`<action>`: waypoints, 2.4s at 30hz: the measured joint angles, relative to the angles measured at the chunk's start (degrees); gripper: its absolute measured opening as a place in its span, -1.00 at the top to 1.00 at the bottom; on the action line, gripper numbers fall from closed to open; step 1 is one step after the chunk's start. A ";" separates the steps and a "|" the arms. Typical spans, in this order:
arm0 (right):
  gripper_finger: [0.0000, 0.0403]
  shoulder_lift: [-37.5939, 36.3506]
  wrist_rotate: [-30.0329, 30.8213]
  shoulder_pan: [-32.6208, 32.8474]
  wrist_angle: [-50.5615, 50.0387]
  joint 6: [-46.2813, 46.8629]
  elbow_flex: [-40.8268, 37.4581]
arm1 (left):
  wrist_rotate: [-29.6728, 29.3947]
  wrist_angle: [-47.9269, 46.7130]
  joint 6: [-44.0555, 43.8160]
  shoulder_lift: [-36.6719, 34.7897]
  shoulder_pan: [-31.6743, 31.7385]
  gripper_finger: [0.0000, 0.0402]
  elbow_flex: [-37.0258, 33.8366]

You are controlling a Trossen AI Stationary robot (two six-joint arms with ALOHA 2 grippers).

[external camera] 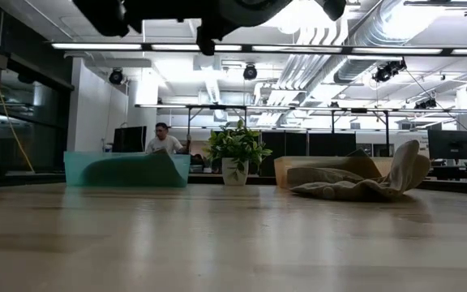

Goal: Pick & Place hat
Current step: Put the blue cap into the orange bin

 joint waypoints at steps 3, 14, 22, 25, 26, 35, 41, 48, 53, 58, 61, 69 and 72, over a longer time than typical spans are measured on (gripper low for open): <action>0.94 -0.05 0.02 0.14 0.09 -0.11 0.09 | -2.91 -1.24 -0.02 0.12 0.00 -0.29 2.50; 0.94 0.21 -7.01 0.24 -2.02 -1.10 0.01 | -19.27 -3.49 -0.06 0.18 -0.07 -0.29 4.18; 0.94 0.19 -8.14 0.24 -2.41 -2.07 -0.02 | -19.03 -3.52 -0.48 0.18 -0.02 -0.29 4.18; 0.94 0.19 -8.41 0.24 -2.50 -2.46 -0.02 | -19.06 -3.46 -0.48 0.18 -0.02 -0.23 4.18; 0.94 0.19 -8.46 0.24 -2.55 -2.47 -0.02 | -19.10 -3.50 -0.50 0.18 -0.02 -0.19 4.18; 0.94 0.06 -8.89 0.15 -3.51 -2.64 -0.02 | -19.56 -4.06 -0.48 0.12 0.04 0.54 4.18; 0.94 0.05 -10.33 0.15 -5.84 -2.65 -0.02 | -17.62 -9.04 -3.10 -0.10 0.13 0.95 4.18; 0.94 0.04 -12.06 0.15 -6.91 -3.88 -0.06 | -17.02 -13.57 -7.43 -0.23 0.11 1.00 4.16; 0.86 -0.60 -12.98 0.20 -7.63 -5.35 -0.08 | -16.12 -13.98 -7.99 -0.23 0.09 1.00 4.17; 0.60 -1.78 -13.71 0.24 -10.43 -5.44 -0.11 | -15.44 -13.62 -8.00 -0.17 -0.04 1.00 4.19; 0.49 -2.52 -14.13 0.24 -12.36 -5.37 -0.11 | -15.41 -13.53 -8.00 -0.15 -0.04 1.00 4.22; 0.30 -3.46 -17.57 0.21 -17.06 -4.64 -0.11 | -16.25 -13.39 -7.33 -0.10 -0.04 1.00 4.23; 0.24 -3.88 -19.70 0.20 -20.13 -3.62 -0.11 | -16.92 -13.27 -6.06 -0.08 -0.07 1.00 4.23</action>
